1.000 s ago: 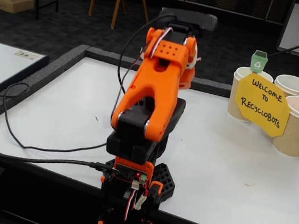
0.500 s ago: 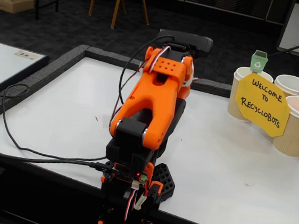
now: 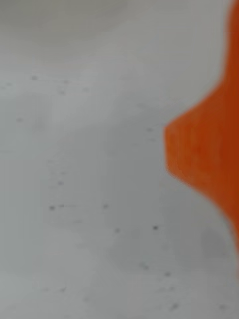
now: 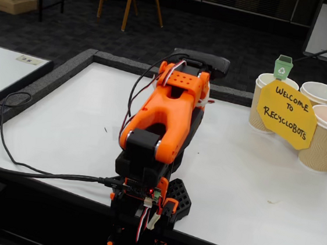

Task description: Sort rubbish by color.

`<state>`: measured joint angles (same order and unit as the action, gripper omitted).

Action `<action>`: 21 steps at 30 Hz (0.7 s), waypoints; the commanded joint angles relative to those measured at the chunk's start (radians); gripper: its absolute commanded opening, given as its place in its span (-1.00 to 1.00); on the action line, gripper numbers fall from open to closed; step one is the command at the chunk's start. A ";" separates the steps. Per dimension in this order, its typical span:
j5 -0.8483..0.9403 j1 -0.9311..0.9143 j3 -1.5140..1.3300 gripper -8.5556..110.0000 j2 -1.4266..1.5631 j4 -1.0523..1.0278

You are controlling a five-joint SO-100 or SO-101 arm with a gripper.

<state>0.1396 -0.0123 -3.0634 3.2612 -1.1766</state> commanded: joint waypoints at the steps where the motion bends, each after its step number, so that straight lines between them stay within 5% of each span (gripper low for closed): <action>1: -0.020 -0.029 0.034 -0.85 0.028 0.017; 21: -0.014 -0.029 0.046 -0.80 0.028 -0.044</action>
<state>0.1365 -0.0215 -3.0680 3.2612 -1.2226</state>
